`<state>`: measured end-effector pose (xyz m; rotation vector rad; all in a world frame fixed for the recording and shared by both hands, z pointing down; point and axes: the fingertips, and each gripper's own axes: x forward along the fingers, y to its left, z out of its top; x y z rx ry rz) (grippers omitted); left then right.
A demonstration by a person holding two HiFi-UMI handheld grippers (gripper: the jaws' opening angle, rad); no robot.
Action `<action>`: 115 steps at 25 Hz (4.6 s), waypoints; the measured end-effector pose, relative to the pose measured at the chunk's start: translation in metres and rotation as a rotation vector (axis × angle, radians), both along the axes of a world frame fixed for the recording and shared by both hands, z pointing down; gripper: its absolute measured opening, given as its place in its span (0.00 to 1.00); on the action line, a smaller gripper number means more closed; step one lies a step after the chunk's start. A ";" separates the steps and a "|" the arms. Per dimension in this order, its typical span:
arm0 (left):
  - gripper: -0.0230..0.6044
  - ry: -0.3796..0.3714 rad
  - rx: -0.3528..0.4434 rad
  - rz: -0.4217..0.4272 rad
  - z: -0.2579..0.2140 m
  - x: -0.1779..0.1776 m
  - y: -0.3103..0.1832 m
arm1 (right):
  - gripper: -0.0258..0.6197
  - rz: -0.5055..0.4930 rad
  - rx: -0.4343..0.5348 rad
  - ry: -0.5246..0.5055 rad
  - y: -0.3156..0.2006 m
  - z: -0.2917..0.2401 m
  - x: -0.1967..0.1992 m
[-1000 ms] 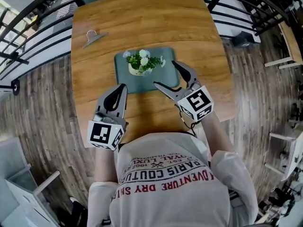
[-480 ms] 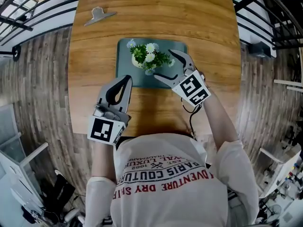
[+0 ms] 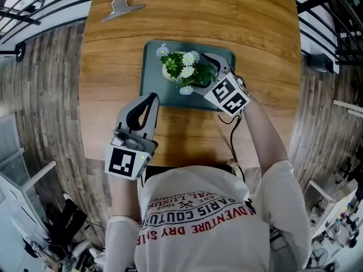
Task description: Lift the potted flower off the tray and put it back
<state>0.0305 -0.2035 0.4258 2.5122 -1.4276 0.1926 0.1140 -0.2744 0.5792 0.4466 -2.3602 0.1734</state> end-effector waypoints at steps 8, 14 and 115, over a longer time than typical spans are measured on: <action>0.06 0.011 0.066 -0.031 0.011 -0.007 -0.027 | 0.73 -0.061 -0.044 -0.007 -0.003 0.024 -0.021; 0.06 0.018 0.027 -0.040 0.027 -0.008 -0.025 | 0.75 -0.051 -0.059 -0.057 -0.001 0.028 -0.030; 0.06 -0.091 0.045 -0.009 -0.017 -0.021 -0.012 | 0.77 0.100 0.128 -0.197 0.005 -0.060 0.003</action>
